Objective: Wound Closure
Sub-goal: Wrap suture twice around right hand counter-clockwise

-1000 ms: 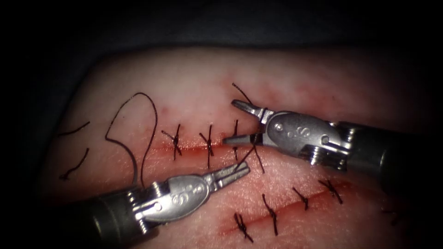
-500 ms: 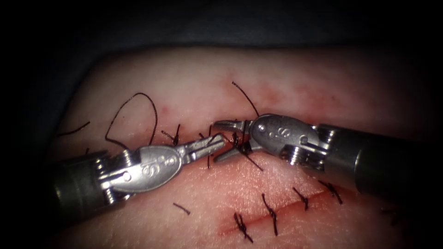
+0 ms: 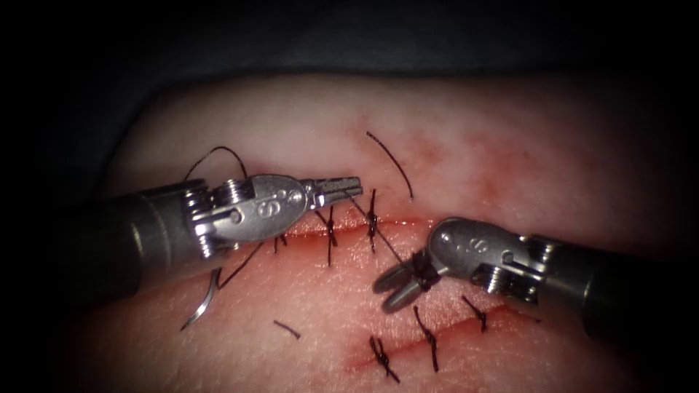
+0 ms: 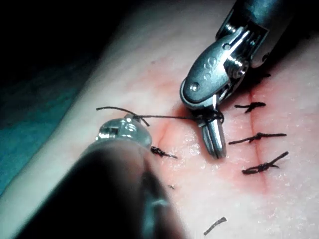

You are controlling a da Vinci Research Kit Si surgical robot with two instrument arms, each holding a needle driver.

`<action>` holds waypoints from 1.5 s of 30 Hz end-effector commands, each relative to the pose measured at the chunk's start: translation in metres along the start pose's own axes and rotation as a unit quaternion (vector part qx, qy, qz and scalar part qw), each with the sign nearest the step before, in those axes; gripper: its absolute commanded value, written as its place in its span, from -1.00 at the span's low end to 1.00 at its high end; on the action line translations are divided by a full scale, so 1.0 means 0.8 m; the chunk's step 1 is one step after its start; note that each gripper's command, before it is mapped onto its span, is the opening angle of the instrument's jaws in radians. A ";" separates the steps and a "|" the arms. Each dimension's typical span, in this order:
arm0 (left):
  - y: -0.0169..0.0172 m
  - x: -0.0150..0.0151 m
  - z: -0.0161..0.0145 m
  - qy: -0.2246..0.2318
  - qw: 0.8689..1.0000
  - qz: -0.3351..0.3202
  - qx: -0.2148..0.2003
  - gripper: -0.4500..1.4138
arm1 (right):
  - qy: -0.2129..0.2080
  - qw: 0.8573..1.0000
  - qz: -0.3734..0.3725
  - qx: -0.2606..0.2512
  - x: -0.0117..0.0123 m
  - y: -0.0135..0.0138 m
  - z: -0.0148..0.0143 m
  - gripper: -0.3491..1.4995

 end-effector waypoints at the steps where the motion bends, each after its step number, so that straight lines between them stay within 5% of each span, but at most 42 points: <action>1: -0.0007 0.0005 0.0011 0.001 1.000 0.001 -0.001 -1.00 | 0.012 1.000 -0.001 0.006 0.0008 0.0007 0.0007 -1.00; 12: -0.0014 -0.0009 0.0038 0.002 1.000 0.000 0.000 -1.00 | 0.136 0.990 -0.010 0.046 0.0030 0.0000 0.0006 -0.89; 16: -0.0014 -0.0021 0.0052 0.005 1.000 0.002 0.000 -1.00 | 0.187 0.981 -0.006 0.042 0.0039 0.0004 -0.0003 -1.00; 20: -0.0013 -0.0034 0.0061 0.006 1.000 -0.007 0.000 -1.00 | 0.246 0.968 -0.003 0.042 0.0043 0.0007 -0.0007 0.02; 27: -0.0012 -0.0060 0.0081 0.009 1.000 -0.023 -0.001 -1.00 | 0.296 0.954 -0.033 0.030 0.0041 0.0007 0.0003 0.84; 33: 0.0004 -0.0087 0.0087 0.011 1.000 -0.027 0.001 -1.00 | 0.360 0.932 -0.032 0.003 0.0040 0.0006 0.0000 0.58; 36: 0.0014 -0.0093 0.0083 0.011 1.000 -0.029 0.002 -1.00 | 0.383 0.922 -0.010 -0.061 0.0043 0.0007 -0.0006 0.69; 45: 0.0028 -0.0090 0.0058 0.010 0.999 -0.031 0.003 -1.00 | 0.453 0.878 -0.020 -0.154 0.0054 0.0001 -0.0050 0.56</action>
